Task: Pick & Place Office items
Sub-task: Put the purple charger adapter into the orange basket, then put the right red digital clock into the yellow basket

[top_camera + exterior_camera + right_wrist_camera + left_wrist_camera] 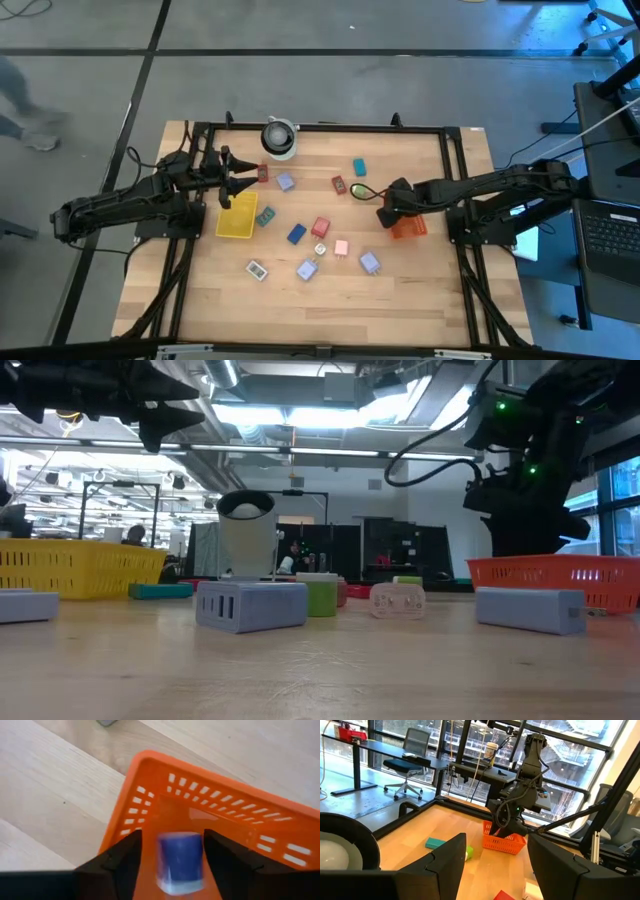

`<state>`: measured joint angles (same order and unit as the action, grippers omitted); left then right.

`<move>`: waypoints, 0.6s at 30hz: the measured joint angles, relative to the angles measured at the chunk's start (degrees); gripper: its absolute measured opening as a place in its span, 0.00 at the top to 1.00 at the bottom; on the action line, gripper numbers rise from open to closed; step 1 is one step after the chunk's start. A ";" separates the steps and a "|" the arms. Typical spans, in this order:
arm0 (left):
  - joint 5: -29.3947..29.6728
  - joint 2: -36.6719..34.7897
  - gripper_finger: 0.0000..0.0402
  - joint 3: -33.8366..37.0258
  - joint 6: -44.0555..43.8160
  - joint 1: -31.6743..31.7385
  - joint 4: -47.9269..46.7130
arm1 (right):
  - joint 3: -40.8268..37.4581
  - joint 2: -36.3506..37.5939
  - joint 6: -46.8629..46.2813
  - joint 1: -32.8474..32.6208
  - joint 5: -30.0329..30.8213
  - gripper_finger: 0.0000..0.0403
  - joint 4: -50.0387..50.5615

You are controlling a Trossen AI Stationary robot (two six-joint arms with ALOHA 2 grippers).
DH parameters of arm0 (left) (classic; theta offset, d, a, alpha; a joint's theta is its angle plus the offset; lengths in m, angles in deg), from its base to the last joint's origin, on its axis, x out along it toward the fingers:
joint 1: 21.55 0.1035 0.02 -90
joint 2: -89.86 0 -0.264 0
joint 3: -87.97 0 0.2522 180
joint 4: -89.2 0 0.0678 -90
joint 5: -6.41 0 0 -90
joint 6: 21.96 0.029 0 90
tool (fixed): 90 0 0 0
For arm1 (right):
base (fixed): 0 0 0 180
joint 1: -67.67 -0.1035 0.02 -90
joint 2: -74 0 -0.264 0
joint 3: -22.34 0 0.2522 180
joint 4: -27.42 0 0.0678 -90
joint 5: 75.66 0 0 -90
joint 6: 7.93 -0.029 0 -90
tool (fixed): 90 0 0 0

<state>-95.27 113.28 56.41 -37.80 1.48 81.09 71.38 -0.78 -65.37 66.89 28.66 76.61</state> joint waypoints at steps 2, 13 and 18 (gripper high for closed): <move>-0.01 0.00 0.48 0.00 -0.11 0.00 -0.42 | 0.00 0.00 0.71 0.00 0.02 0.43 -0.48; 0.00 0.00 0.48 0.00 -1.42 0.00 -2.10 | 2.34 0.11 3.25 0.00 1.04 0.42 1.56; -0.01 -0.09 0.48 0.00 -1.45 0.00 -2.08 | 8.36 0.43 6.89 0.00 3.77 0.42 8.47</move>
<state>-95.28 113.19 56.41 -39.24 1.48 79.01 79.74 -0.36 -58.48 66.89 32.44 85.08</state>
